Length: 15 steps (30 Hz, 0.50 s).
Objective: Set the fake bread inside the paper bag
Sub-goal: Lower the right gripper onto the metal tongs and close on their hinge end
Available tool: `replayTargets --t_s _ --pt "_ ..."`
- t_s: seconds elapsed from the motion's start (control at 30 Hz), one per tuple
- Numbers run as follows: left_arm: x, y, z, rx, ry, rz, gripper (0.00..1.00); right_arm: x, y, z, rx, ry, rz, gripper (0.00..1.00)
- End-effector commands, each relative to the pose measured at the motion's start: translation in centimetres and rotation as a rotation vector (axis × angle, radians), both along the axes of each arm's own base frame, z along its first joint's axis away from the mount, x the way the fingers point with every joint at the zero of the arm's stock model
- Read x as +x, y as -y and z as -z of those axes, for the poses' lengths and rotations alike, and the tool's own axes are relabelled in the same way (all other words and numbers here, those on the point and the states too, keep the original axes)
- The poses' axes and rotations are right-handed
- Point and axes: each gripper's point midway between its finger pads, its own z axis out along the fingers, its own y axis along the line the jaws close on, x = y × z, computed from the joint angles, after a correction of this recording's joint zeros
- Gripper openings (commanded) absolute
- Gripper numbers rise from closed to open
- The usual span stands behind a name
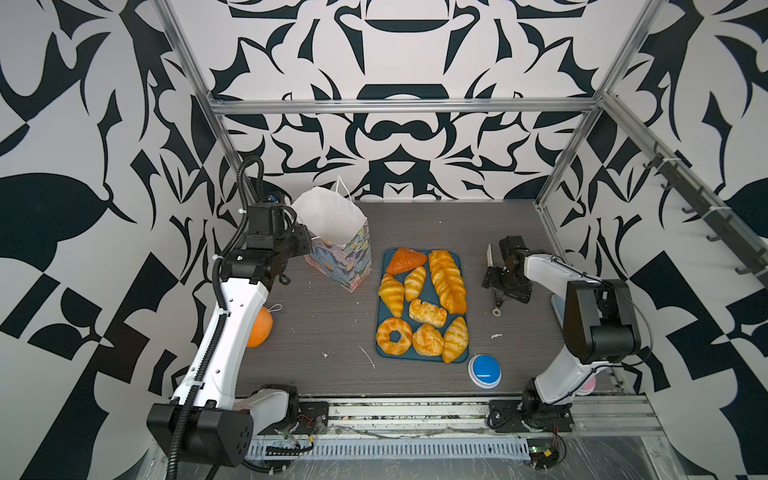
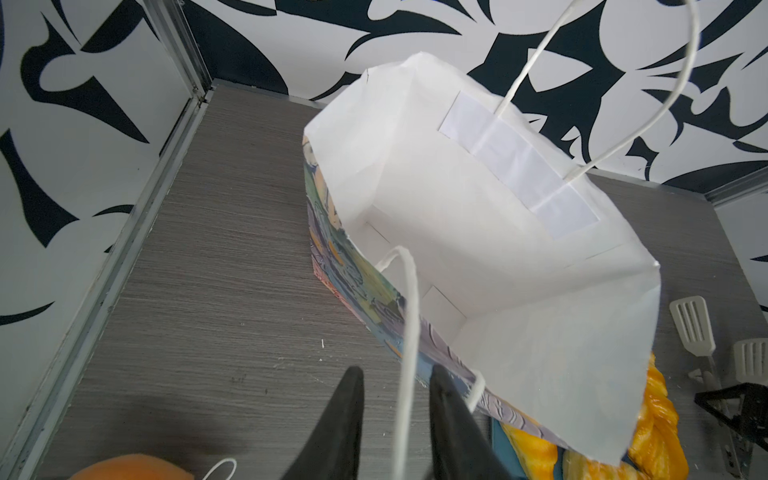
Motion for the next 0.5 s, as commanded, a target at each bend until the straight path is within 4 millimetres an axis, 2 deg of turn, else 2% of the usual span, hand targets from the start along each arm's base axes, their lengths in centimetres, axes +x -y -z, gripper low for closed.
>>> replayTargets --t_s 0.0,0.47 --pt "-0.21 -0.36 -0.28 0.006 0.022 -0.010 0.31 1.60 0.12 -0.67 -0.002 0.054 0.011 0.93" --pt "-0.29 -0.63 -0.21 0.015 0.025 -0.020 0.31 2.28 0.94 0.17 -0.050 0.041 0.023 0.89"
